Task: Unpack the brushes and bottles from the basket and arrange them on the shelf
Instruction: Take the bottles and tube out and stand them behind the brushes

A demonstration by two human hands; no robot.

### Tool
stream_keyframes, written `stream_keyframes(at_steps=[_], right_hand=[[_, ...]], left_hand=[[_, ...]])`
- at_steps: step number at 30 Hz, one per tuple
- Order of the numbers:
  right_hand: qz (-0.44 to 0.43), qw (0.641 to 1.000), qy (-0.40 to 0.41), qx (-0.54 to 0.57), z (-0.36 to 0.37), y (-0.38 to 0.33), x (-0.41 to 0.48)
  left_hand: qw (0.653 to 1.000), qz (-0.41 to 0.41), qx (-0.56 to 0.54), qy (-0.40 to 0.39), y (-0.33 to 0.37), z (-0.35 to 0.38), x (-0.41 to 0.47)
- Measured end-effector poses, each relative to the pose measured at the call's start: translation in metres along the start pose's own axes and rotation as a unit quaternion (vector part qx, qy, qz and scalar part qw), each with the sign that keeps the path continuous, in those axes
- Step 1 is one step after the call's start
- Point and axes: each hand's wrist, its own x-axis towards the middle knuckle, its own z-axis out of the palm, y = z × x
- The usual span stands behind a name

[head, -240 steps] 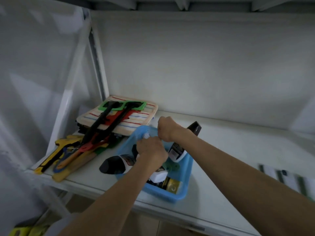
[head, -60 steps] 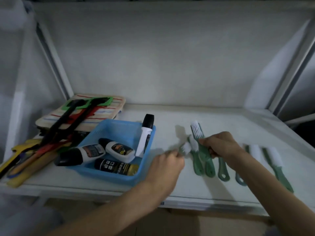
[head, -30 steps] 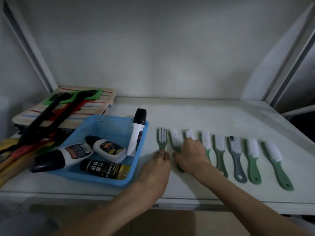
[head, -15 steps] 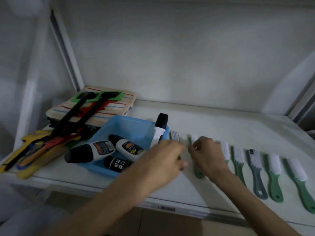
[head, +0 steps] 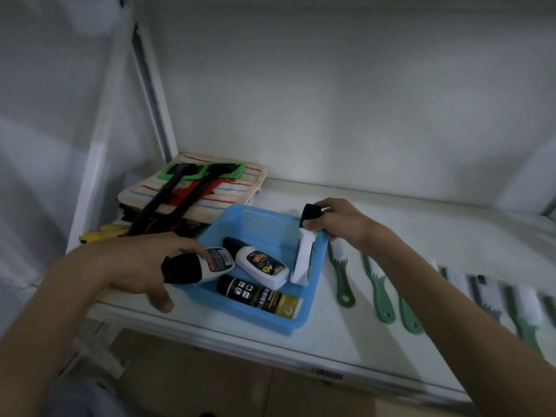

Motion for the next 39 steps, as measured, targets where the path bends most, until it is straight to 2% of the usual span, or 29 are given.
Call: stream_keyframes(at_steps=[6, 11, 14, 17, 20, 23, 27, 31, 35, 39], right_hand=[[-0.032, 0.997, -0.05, 0.049, 0.0, 0.002, -0.008], [-0.077, 0.996, -0.022, 0.029, 0.001, 0.0, -0.021], [-0.11, 0.986, 0.037, 0.117, -0.017, -0.004, -0.026], [-0.124, 0.964, 0.142, 0.184, -0.052, -0.008, -0.021], [-0.136, 0.947, 0.238, 0.169, -0.091, -0.007, -0.008], [-0.116, 0.942, 0.296, 0.109, -0.115, 0.008, 0.01], [-0.045, 0.935, 0.347, 0.059, -0.115, 0.044, 0.034], [-0.029, 0.933, 0.356, 0.041, -0.105, 0.063, 0.053], [-0.036, 0.935, 0.352, 0.011, -0.104, 0.066, 0.063], [-0.048, 0.944, 0.323, -0.055, -0.098, 0.065, 0.06]], left_hand=[[0.983, 0.107, -0.088, 0.12, -0.016, 0.005, 0.01], [0.952, 0.11, -0.158, 0.24, -0.012, -0.002, 0.019], [0.924, 0.1, -0.184, 0.32, -0.001, -0.017, 0.021], [0.898, 0.115, -0.182, 0.384, 0.027, -0.039, 0.026], [0.873, 0.156, -0.172, 0.428, 0.073, -0.06, 0.045], [0.854, 0.179, -0.149, 0.464, 0.127, -0.077, 0.084], [0.874, 0.219, -0.133, 0.414, 0.197, -0.083, 0.154], [0.907, 0.241, -0.099, 0.332, 0.243, -0.056, 0.21], [0.93, 0.214, -0.058, 0.294, 0.253, -0.031, 0.244], [0.938, 0.176, -0.013, 0.3, 0.245, -0.019, 0.246]])
